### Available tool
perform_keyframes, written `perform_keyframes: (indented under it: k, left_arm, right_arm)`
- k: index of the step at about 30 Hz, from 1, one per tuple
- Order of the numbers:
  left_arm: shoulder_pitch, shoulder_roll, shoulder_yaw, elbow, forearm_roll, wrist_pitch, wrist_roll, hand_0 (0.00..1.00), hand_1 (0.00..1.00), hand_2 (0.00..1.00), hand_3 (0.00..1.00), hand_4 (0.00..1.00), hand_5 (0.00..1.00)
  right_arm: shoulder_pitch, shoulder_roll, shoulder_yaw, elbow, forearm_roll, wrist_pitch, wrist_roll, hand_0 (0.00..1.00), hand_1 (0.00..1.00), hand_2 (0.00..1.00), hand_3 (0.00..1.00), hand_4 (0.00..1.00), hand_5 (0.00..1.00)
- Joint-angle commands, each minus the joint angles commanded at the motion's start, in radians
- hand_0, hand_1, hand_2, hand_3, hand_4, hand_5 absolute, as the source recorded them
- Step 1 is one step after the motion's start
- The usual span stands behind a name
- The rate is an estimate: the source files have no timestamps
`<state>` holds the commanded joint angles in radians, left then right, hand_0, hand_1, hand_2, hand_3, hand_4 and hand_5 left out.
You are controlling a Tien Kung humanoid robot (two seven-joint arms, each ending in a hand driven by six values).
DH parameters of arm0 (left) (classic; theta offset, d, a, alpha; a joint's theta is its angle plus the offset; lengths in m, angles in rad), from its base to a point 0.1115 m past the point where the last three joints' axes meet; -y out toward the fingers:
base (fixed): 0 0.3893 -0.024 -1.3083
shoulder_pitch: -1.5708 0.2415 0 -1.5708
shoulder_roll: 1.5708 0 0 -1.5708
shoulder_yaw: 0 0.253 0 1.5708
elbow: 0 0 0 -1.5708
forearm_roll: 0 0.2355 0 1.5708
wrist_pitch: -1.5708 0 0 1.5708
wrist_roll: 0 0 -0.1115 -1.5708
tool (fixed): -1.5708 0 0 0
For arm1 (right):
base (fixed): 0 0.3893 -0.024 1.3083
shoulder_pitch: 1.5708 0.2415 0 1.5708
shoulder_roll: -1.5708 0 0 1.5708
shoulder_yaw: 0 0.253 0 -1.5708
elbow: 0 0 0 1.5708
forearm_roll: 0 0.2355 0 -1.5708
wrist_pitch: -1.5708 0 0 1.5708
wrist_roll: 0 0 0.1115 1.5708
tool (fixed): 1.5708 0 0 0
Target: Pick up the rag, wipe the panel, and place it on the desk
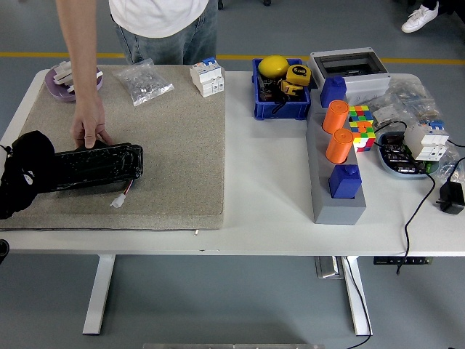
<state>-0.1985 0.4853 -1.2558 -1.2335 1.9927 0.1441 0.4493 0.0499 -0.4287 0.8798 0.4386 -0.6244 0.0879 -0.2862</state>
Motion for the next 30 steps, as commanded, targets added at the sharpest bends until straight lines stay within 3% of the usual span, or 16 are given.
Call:
perform_keyframes:
  k: [30]
  left_arm:
    - [-0.139,-0.075,0.269,-0.069,-0.043,0.012,0.042,0.182,0.112,0.522,0.537,0.422,0.002]
  right_arm:
    - [0.002,-0.003,-0.003,-0.004,-0.007,0.013,-0.009,0.7,0.638,0.704,0.686,0.998,0.505]
